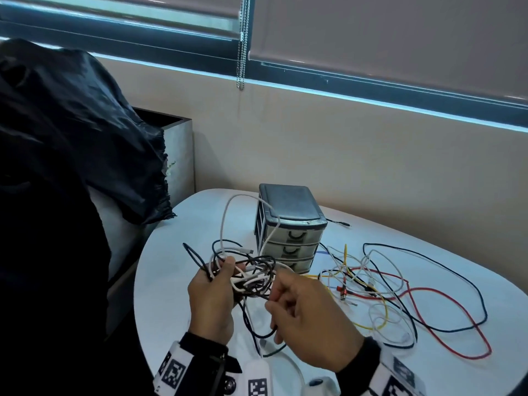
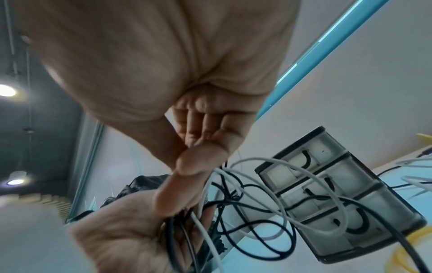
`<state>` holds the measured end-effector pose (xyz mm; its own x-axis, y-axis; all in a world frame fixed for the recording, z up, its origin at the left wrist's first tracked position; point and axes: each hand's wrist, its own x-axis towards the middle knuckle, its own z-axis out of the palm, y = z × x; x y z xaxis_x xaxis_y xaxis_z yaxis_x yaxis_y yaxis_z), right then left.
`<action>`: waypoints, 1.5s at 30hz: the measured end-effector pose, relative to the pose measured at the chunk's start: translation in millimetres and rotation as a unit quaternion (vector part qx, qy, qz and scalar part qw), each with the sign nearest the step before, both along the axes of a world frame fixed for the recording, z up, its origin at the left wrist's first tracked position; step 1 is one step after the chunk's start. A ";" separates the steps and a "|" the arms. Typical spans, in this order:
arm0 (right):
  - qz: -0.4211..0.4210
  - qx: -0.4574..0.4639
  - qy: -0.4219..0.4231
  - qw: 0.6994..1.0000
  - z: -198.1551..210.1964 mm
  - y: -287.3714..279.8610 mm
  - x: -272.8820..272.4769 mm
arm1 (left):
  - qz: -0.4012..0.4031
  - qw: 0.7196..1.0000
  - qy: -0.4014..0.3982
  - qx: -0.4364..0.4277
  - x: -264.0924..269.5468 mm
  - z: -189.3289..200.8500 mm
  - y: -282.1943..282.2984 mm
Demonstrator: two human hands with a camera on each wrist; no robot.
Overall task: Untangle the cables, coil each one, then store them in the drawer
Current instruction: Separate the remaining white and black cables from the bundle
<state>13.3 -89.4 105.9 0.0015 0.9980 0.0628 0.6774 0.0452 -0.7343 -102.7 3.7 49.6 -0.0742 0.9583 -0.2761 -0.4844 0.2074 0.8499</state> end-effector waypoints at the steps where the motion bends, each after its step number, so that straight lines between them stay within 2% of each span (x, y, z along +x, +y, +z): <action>1: 0.004 0.022 -0.033 0.999 -4.8 -1.6 -3.1 | 0.011 1.000 0.004 -0.007 1.9 -1.4 1.0; 3: 0.017 0.060 -0.103 0.993 -11.3 -6.7 -10.4 | 0.044 0.999 0.022 -0.010 4.1 -5.9 4.7; 6: 0.009 0.100 -0.123 0.987 -12.5 -9.5 -15.8 | 0.069 0.997 0.034 0.004 6.9 -8.9 4.9; 11: 0.010 0.143 -0.133 0.981 -12.4 0.6 -12.9 | -0.018 0.999 -0.001 0.048 23.7 -1.2 -22.0; 13: 0.014 0.135 -0.135 0.981 -12.1 -2.0 -13.3 | -0.020 0.999 0.003 0.041 24.4 -1.9 -19.1; 15: -0.002 0.128 -0.132 0.983 -9.7 -5.6 -10.1 | -0.004 0.999 0.008 0.034 22.2 -2.3 -11.7; 19: -0.004 0.135 -0.159 0.978 -9.2 -8.5 -8.4 | 0.044 0.994 0.063 0.075 20.7 -6.9 -2.9; 22: -0.004 0.160 -0.230 0.960 -7.2 -12.1 -16.8 | 0.073 0.991 0.080 0.076 19.2 -5.3 3.8; 26: -0.022 0.210 -0.282 0.936 -5.7 -14.6 -20.8 | 0.112 0.990 0.050 0.074 22.0 4.9 5.9; 30: -0.022 0.234 -0.310 0.921 -9.7 -16.8 -21.7 | 0.118 0.991 0.028 0.048 26.4 3.6 5.3; 38: -0.009 0.185 -0.357 0.916 -12.8 -22.2 -20.6 | 0.090 0.996 -0.028 -0.004 33.7 -9.0 2.1; 41: 0.000 0.158 -0.326 0.932 -9.4 -22.7 -17.4 | 0.050 0.997 -0.057 -0.016 34.3 -6.4 -0.9; 45: -0.045 0.137 -0.098 0.985 -8.2 -21.6 -1.1 | -0.001 0.998 -0.034 0.043 31.2 6.2 -8.7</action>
<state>12.3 -111.0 97.8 0.0501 0.9402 0.3368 0.8152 0.1564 -0.5576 -71.5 -5.1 55.8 -0.0567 0.9786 -0.1977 -0.5422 0.1361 0.8292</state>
